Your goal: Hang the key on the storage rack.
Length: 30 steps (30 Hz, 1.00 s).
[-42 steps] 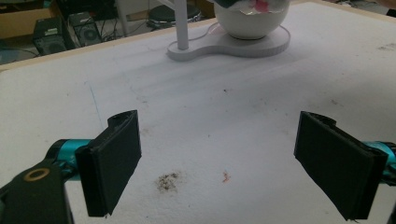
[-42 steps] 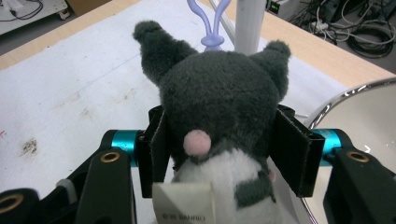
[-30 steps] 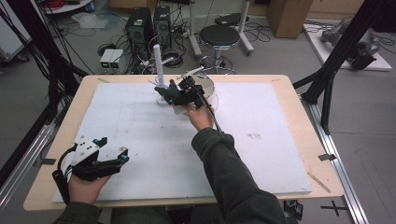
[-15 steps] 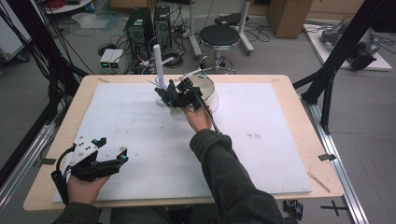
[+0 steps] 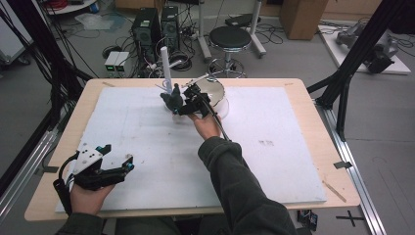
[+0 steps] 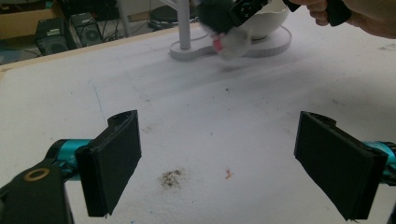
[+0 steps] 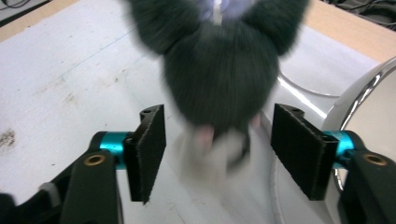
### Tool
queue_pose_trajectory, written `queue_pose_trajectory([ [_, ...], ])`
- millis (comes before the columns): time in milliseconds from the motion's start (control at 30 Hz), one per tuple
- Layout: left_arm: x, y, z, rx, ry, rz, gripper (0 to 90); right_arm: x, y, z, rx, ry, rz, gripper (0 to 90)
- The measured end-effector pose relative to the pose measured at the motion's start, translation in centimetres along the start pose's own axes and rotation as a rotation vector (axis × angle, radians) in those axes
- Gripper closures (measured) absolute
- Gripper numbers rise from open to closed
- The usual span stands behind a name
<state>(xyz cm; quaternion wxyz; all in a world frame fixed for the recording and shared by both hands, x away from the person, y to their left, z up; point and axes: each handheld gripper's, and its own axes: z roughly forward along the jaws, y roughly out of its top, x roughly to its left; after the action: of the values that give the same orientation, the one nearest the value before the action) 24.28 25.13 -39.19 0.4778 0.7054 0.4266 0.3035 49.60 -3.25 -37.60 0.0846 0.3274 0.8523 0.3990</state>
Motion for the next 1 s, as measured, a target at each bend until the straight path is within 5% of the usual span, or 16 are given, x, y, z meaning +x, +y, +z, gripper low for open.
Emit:
queue_pose_trajectory([
  [1000, -0.2, 0.0, 0.1, 0.005, -0.004, 0.014, 15.1, -0.5, -0.4, -3.4, -0.099, 0.082, 0.018, 23.8],
])
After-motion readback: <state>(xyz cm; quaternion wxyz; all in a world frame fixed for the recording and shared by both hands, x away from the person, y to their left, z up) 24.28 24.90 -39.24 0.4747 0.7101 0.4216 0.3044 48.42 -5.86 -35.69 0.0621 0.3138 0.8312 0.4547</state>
